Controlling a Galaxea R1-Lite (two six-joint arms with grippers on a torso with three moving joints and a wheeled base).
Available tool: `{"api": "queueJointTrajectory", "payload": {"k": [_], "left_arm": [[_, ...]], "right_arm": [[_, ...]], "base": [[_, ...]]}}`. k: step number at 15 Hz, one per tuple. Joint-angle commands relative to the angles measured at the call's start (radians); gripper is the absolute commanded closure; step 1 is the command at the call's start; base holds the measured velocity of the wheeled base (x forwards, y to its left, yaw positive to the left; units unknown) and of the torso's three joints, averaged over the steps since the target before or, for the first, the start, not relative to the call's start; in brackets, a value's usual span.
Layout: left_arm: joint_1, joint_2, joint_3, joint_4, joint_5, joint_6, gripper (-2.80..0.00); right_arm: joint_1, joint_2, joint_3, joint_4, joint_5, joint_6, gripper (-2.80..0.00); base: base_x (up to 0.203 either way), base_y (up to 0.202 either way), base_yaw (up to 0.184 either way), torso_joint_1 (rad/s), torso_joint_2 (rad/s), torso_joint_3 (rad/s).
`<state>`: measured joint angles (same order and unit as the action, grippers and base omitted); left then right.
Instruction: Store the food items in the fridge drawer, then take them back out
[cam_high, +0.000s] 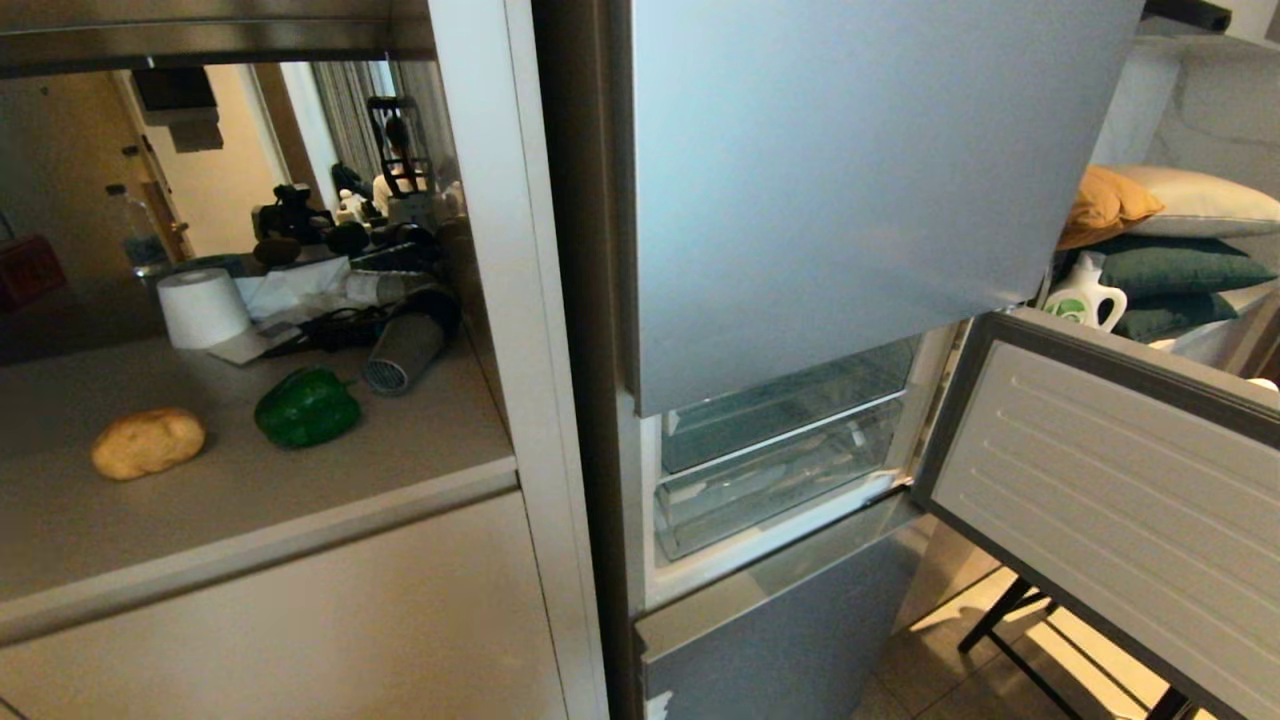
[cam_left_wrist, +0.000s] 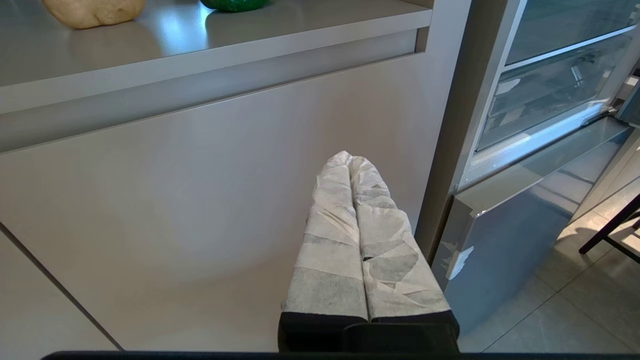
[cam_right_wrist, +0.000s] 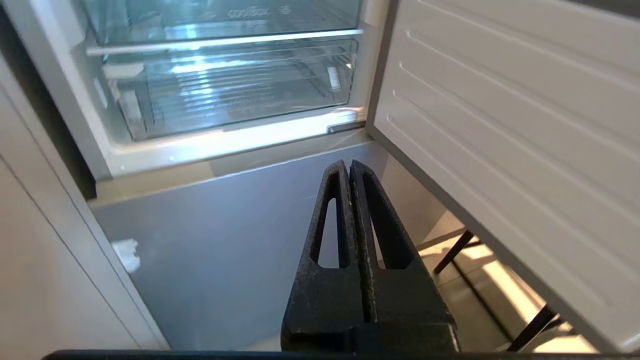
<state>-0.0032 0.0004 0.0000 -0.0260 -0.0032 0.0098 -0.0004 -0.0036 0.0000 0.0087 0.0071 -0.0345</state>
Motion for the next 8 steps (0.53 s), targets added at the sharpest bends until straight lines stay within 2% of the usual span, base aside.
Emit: {"api": "queueJointTrajectory", "payload": {"k": [1,8], "left_arm": [[0.000,0.001,0.011,-0.002,0.000,-0.001,0.00],[0.000,0.001,0.011,0.000,0.000,0.001,0.00]], "right_arm": [[-0.001,0.004,0.000,-0.001,-0.004,0.025,0.00],[-0.001,0.004,0.000,-0.001,-0.007,0.033,0.00]], "base": [[0.000,0.000,0.000,0.000,0.00,0.000],[0.000,0.000,0.000,0.000,0.00,0.000]]}}
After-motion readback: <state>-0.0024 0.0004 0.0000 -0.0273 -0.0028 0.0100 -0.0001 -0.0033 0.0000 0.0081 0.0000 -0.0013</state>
